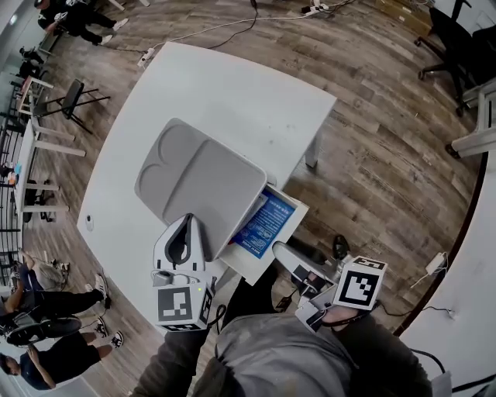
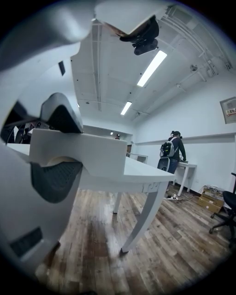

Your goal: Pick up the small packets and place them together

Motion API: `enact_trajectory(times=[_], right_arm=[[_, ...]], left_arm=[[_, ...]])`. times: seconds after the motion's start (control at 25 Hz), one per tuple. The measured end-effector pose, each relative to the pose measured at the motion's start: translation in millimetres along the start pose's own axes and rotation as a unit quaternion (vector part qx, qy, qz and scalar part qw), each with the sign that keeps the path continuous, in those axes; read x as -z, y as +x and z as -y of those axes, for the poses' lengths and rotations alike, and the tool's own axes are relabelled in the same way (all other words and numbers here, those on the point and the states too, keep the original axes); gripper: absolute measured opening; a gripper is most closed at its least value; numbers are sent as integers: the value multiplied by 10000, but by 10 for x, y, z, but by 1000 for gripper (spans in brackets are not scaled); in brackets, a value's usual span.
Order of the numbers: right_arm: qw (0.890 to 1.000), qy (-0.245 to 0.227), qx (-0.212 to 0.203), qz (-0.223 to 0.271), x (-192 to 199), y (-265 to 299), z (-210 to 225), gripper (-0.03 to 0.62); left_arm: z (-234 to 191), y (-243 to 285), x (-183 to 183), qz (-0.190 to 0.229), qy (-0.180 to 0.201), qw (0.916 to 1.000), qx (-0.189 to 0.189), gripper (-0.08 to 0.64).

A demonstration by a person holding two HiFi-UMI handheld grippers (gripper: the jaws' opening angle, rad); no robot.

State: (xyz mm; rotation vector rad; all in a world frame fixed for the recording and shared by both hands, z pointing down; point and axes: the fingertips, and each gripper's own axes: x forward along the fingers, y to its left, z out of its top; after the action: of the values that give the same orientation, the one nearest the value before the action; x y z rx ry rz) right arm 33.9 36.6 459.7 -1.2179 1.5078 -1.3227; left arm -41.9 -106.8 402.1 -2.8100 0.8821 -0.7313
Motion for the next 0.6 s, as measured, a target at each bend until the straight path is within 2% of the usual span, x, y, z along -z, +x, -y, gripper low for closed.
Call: enact_trajectory(times=[0.6], right_arm=[[9998,112,25,166,11,-616,2,195]], left_arm=[[46,39,-13,-112,274,9993,-249,0]])
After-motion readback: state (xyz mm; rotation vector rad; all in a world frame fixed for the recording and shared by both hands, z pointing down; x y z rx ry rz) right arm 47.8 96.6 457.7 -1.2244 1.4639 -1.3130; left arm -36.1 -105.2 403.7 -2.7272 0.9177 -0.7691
